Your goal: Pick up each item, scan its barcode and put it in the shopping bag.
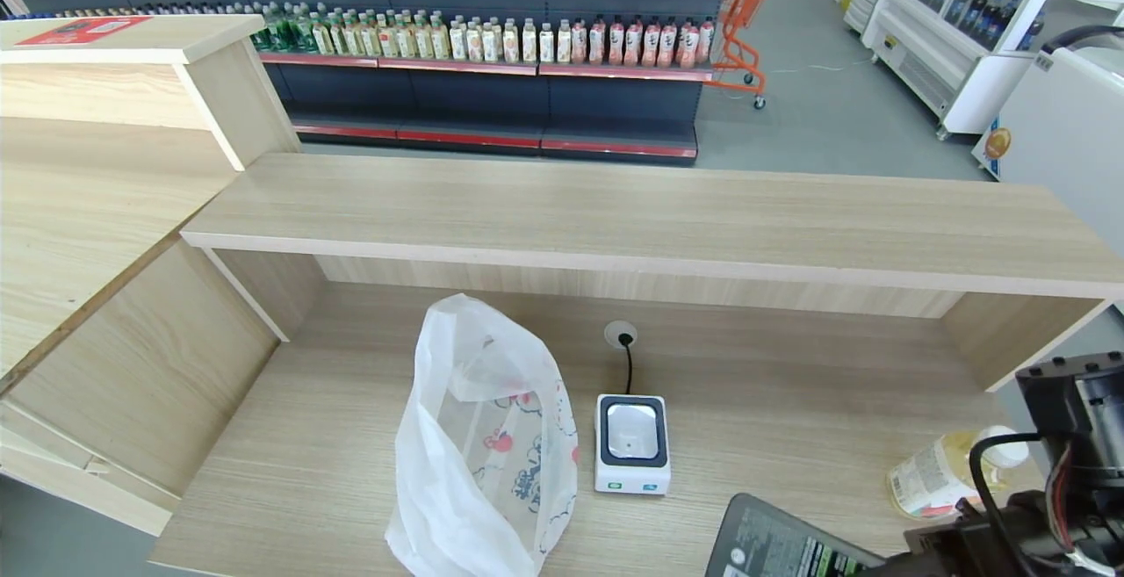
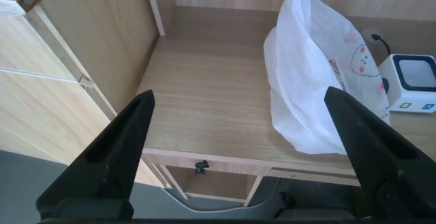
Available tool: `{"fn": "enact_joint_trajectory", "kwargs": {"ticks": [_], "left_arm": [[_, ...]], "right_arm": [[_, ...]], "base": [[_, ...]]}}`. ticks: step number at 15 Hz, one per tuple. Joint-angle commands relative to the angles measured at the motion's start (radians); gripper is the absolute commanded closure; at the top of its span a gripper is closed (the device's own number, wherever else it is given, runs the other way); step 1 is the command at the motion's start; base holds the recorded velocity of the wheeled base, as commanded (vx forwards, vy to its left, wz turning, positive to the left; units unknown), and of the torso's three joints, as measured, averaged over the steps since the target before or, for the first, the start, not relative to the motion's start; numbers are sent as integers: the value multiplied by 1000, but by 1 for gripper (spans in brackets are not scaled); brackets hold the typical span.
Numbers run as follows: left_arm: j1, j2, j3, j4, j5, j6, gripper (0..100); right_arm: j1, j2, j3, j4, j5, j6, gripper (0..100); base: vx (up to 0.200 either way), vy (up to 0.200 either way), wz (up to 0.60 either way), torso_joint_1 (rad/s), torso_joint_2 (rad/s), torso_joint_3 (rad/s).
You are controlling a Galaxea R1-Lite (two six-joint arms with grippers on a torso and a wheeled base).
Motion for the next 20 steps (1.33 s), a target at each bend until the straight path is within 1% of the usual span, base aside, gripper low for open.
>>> {"fn": "enact_joint_trajectory", "kwargs": {"ticks": [1,2,3,4,7,12,14,20], "left_arm": [[-1,0,0,0,0,0,0],[-1,0,0,0,0,0,0],[-1,0,0,0,0,0,0],[1,0,0,0,0,0,0],[-1,0,0,0,0,0,0],[1,0,0,0,0,0,0],[1,0,0,0,0,0,0],[-1,0,0,0,0,0,0]], "right_arm": [[95,1,4,25,50,-103,100],[127,1,6,73,53,-113,100],[135,-2,6,120,53,-113,100],[135,-5,6,137,53,-113,100],[124,-2,4,128,53,-113,100],[72,6,-10,126,53,-113,100],[67,15,-31,126,53,-113,100],[67,6,-31,129,53,-113,100]], "base": [[0,0,0,0,0,0],[0,0,0,0,0,0],[0,0,0,0,0,0],[0,0,0,0,0,0],[0,0,0,0,0,0],[0,0,0,0,0,0],[0,0,0,0,0,0],[0,0,0,0,0,0]]}}
